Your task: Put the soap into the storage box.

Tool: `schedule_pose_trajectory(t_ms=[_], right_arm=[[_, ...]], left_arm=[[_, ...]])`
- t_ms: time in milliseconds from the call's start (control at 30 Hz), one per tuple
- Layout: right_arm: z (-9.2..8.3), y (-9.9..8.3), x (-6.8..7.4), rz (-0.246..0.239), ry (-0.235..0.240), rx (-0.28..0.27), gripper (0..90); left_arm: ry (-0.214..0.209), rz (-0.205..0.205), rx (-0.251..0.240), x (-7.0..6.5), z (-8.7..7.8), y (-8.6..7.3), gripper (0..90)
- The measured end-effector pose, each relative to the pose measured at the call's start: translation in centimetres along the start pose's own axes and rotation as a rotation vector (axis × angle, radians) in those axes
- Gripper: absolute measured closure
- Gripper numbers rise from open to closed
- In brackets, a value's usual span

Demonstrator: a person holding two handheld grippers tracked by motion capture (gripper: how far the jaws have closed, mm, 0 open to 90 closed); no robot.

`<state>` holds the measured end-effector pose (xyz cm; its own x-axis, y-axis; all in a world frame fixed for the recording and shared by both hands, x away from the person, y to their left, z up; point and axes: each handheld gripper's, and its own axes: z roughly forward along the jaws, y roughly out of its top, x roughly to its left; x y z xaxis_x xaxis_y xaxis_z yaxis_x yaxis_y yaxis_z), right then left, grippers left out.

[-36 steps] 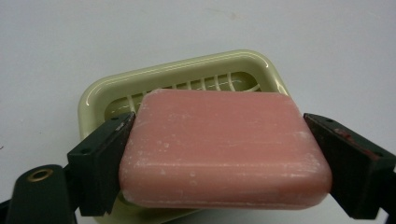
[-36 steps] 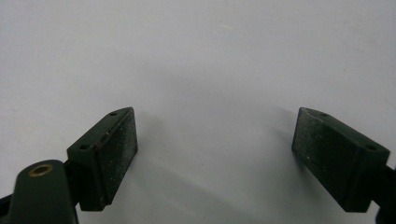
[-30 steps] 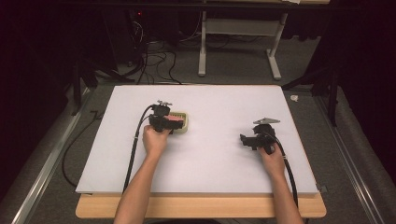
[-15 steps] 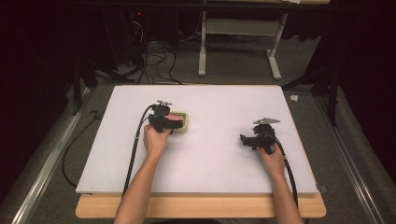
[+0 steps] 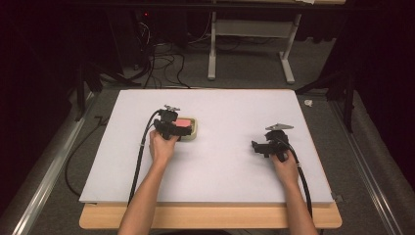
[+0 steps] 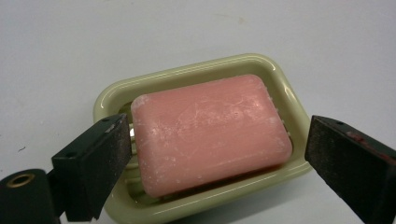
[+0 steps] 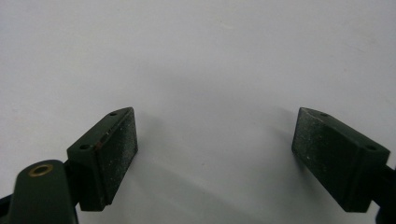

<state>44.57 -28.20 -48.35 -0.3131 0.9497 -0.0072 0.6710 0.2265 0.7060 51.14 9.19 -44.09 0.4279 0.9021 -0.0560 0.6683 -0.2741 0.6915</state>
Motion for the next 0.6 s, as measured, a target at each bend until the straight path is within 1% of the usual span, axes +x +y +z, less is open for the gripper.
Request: schedule_pose_trajectory(t_ms=[67, 133, 400, 600], right_arm=[[0.0, 0.0, 0.0, 0.000, 0.000, 0.000, 14.9], [0.0, 0.0, 0.0, 0.001, 0.000, 0.000, 14.9], [0.0, 0.0, 0.0, 0.000, 0.000, 0.000, 14.8], [0.0, 0.0, 0.0, 0.000, -0.001, 0.000, 14.9]], left_arm=[[-0.008, 0.001, -0.008, 0.0, -0.2, -0.1, 9.6], [-0.015, 0.004, -0.005, 0.0, -0.3, -0.1, 10.2], [-0.024, 0.021, -0.021, 0.0, -1.2, -0.3, 12.0], [-0.029, 0.023, -0.029, 0.1, -1.7, -0.6, 13.1]])
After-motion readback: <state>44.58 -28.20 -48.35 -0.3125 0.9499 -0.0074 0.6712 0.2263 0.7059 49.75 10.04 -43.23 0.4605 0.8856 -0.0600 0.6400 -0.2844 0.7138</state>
